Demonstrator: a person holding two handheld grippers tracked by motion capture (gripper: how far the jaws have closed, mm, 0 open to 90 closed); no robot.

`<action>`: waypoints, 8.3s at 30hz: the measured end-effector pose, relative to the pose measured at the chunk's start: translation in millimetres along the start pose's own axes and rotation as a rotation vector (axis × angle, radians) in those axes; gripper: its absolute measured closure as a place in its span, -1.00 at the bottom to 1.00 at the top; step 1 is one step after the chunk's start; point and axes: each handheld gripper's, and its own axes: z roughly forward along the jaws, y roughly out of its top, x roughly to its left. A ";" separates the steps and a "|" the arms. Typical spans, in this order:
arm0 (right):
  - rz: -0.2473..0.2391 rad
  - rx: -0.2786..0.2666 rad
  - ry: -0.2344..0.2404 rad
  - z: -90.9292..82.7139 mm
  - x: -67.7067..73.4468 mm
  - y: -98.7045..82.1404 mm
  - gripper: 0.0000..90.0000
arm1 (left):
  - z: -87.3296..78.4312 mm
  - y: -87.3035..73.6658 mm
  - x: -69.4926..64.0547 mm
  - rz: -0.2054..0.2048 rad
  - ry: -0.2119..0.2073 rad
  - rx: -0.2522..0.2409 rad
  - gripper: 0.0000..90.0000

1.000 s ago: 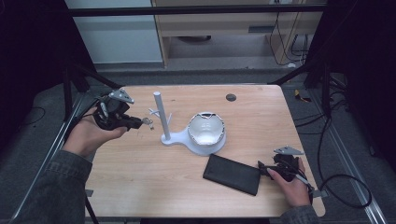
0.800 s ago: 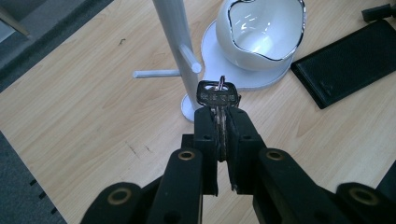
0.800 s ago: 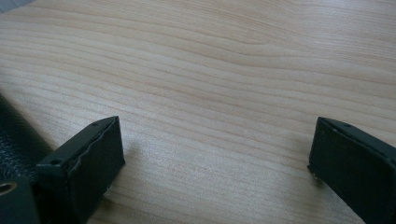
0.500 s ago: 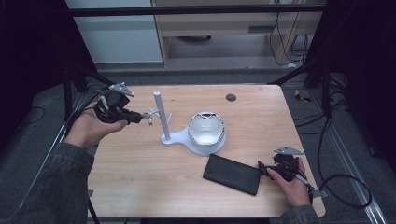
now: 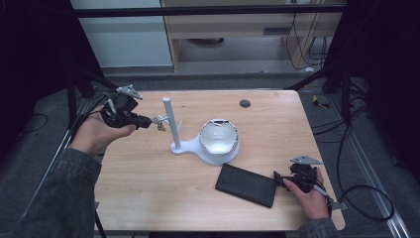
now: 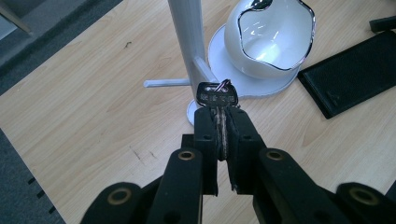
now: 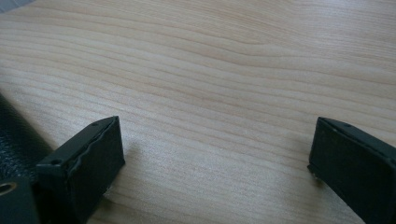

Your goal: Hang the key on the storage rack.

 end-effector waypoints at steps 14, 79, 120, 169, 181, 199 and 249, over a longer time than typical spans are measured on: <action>-0.004 -0.001 0.001 0.0 -0.2 -0.1 -0.93 | 6.1 4.3 4.6 -0.013 0.004 -0.002 0.85; -0.038 -0.068 0.017 -25.3 7.7 4.8 -0.62 | 79.5 -53.3 -107.9 0.167 -0.056 -0.118 0.20; -0.145 -0.159 0.087 -56.3 27.4 -8.7 -0.14 | 195.0 -67.9 -157.3 0.218 -0.223 -0.025 0.74; -0.241 -0.143 0.249 -63.7 70.2 2.5 -0.51 | 207.0 -60.6 -163.0 0.197 -0.251 -0.075 0.88; -0.400 -0.020 0.282 -61.6 105.1 19.4 -0.60 | 210.2 -38.2 -158.3 0.153 -0.278 -0.137 0.87; -0.526 0.124 0.240 -43.3 114.0 45.3 -0.45 | 208.4 -35.2 -156.2 0.130 -0.283 -0.167 0.84; -0.630 -0.037 0.217 -81.1 71.9 50.6 0.87 | 176.6 -46.5 -148.0 0.118 -0.222 -0.135 -0.82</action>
